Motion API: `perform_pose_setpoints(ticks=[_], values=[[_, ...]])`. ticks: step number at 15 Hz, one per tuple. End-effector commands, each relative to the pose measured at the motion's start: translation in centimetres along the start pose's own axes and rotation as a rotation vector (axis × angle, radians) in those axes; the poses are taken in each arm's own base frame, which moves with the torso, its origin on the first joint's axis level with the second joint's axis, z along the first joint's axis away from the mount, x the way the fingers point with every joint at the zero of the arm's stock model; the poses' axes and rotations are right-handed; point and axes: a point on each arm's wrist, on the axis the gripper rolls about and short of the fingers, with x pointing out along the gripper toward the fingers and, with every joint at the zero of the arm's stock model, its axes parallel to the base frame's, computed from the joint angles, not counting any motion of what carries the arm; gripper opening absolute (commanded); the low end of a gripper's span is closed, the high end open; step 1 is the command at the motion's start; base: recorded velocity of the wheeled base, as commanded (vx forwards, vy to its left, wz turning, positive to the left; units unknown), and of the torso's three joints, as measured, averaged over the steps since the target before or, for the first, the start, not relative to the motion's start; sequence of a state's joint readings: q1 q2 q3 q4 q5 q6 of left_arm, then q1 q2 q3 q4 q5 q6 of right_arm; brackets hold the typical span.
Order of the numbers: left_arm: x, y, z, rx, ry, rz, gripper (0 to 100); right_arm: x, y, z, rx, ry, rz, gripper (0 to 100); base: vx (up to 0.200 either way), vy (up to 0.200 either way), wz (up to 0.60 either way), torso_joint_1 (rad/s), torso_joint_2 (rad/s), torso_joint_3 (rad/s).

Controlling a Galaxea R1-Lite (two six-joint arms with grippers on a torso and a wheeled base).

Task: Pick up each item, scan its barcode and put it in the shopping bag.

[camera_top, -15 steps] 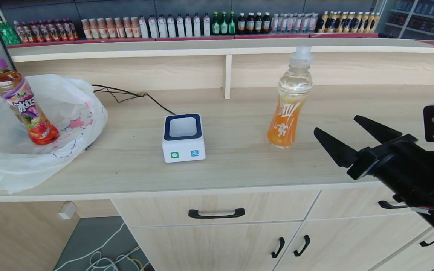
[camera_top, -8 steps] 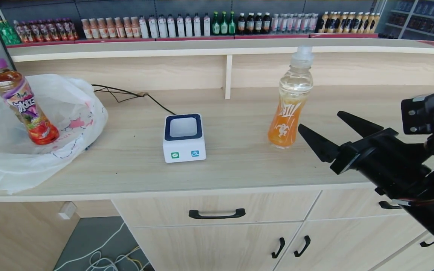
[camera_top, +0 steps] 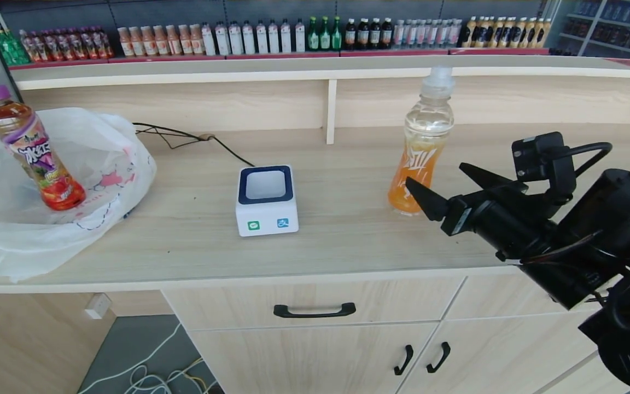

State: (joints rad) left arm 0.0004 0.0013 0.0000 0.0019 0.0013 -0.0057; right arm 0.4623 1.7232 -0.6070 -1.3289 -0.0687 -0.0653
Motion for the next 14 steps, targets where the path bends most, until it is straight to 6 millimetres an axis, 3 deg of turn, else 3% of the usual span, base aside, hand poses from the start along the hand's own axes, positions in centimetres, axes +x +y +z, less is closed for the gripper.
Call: perform_pose_setpoints(ticks=[1,9,14], values=[[0.0,0.0,0.0,0.000,0.000,0.000,100,1.9,0.1,-0.5,0.001,-0.010,-0.002,100,0.000,0.000,0.00,0.000,0.00,0.000],[0.0,0.0,0.0,0.000,0.000,0.001,100,4.9,-1.4,-1.6,-0.011,-0.024,-0.053,100,0.000,0.000,0.00,0.000,0.00,0.000],[0.0,0.0,0.0,0.000,0.000,0.001,100,5.5,-1.4,-2.1,-0.011,-0.019,-0.053,100,0.000,0.000,0.00,0.000,0.00,0.000]])
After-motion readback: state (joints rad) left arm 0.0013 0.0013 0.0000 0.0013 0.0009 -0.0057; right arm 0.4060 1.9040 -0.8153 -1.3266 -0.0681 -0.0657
